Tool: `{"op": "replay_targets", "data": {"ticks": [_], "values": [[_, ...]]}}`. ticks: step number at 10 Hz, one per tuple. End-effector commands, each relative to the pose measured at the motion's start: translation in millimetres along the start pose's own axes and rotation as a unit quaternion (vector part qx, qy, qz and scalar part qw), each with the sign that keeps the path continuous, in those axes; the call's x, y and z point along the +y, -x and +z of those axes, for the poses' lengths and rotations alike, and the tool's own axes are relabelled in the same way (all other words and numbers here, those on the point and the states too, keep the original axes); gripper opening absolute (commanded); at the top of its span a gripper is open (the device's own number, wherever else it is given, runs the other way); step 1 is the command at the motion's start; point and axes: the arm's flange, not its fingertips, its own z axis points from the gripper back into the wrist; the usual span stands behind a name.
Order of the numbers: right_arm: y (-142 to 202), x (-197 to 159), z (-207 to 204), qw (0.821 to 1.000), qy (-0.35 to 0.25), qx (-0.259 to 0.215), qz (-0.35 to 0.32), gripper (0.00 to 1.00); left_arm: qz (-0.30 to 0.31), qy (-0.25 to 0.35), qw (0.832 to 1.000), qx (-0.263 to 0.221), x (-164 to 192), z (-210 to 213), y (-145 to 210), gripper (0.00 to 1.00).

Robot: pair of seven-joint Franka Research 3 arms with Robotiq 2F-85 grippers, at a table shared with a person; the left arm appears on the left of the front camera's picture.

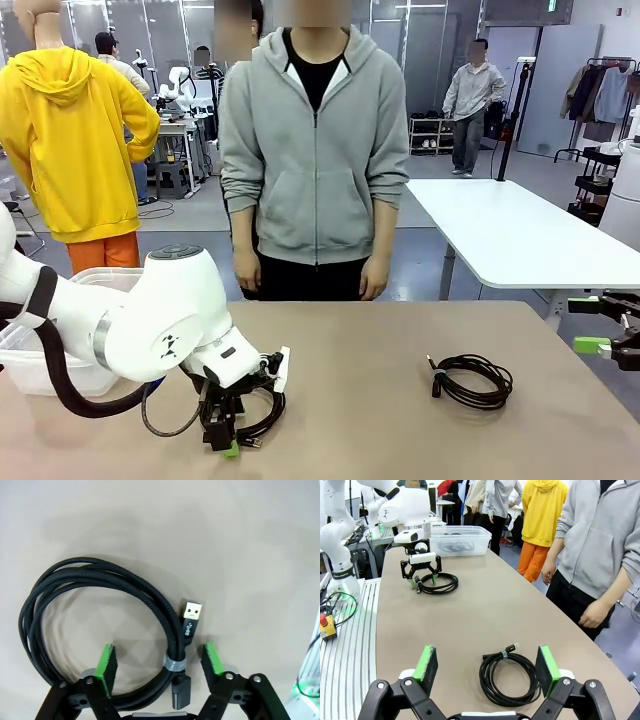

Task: Organize and store the cables.
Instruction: Place the USB Extension Cable into the Organizing box.

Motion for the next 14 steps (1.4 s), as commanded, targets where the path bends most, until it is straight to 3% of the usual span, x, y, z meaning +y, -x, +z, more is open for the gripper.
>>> {"op": "replay_targets", "data": {"ticks": [1,2,5,7,10,14], "values": [[-1,-1,-2,1.000,-0.002,-0.002,0.001,1.00,0.012,0.010,1.000,0.016,7,1,-6,0.26],[-1,-1,-2,1.000,-0.002,-0.002,0.001,1.00,0.009,0.014,1.000,0.019,7,1,-7,0.00],[-1,-1,-2,1.000,-0.002,-0.002,0.001,1.00,0.015,0.024,0.999,0.021,7,9,-6,0.03],[-1,-1,-2,1.000,-0.002,-0.002,0.001,1.00,0.017,0.023,0.999,0.019,5,23,-7,0.00],[-1,-1,-2,1.000,-0.002,-0.002,0.001,1.00,-0.019,0.007,1.000,0.005,2,84,-12,0.00],[-1,-1,-2,1.000,-0.002,-0.002,0.001,1.00,-0.072,-0.014,0.996,0.041,-8,134,-22,0.04]]}}
